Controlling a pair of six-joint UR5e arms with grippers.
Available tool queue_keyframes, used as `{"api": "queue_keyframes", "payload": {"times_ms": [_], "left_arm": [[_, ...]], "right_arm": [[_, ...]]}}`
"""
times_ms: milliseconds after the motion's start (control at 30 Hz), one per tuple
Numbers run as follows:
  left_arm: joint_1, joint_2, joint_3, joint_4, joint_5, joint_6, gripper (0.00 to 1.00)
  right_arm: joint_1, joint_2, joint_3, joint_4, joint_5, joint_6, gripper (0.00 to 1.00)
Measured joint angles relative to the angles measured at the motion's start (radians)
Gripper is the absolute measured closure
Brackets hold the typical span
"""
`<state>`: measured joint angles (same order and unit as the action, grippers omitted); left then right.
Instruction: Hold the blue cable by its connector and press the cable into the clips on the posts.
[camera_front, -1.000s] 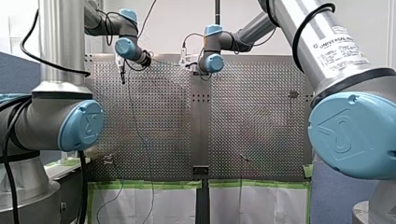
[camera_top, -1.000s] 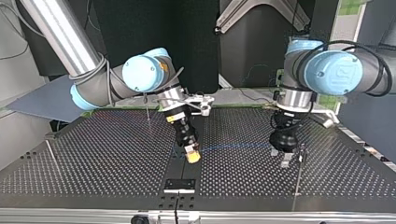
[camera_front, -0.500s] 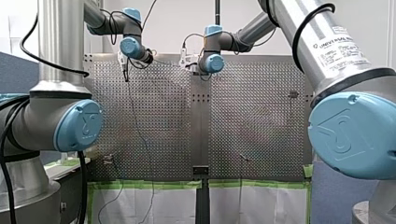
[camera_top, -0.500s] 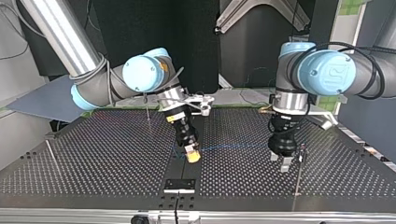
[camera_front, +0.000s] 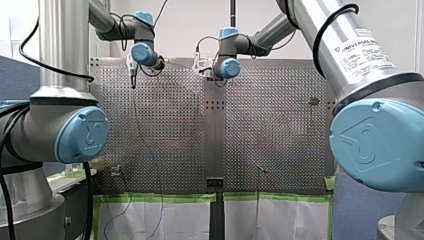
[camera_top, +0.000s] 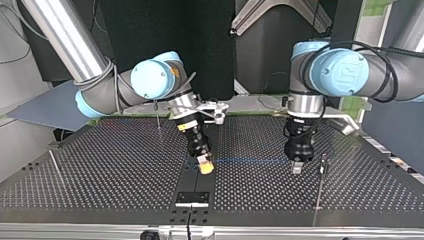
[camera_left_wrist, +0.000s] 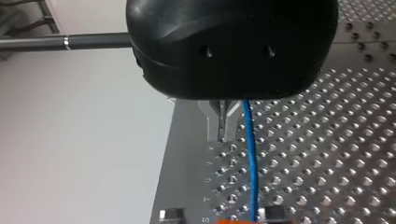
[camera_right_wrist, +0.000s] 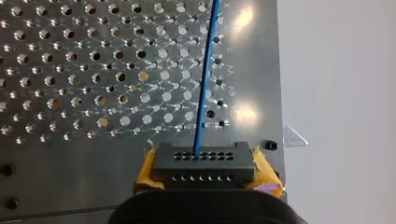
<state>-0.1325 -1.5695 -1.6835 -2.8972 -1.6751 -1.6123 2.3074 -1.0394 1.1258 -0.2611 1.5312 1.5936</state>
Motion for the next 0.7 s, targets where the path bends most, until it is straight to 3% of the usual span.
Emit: {"api": "queue_keyframes", "payload": {"times_ms": [433, 700], "left_arm": [[-0.029, -0.044, -0.031, 0.070, -0.030, 0.094, 1.00], [-0.057, -0.108, -0.095, 0.132, -0.031, 0.068, 1.00]], "right_arm": [[-0.016, 0.000, 0.084, -0.007, 0.023, -0.008, 1.00], [-0.039, 0.000, 0.154, -0.034, 0.066, -0.013, 1.00]]}}
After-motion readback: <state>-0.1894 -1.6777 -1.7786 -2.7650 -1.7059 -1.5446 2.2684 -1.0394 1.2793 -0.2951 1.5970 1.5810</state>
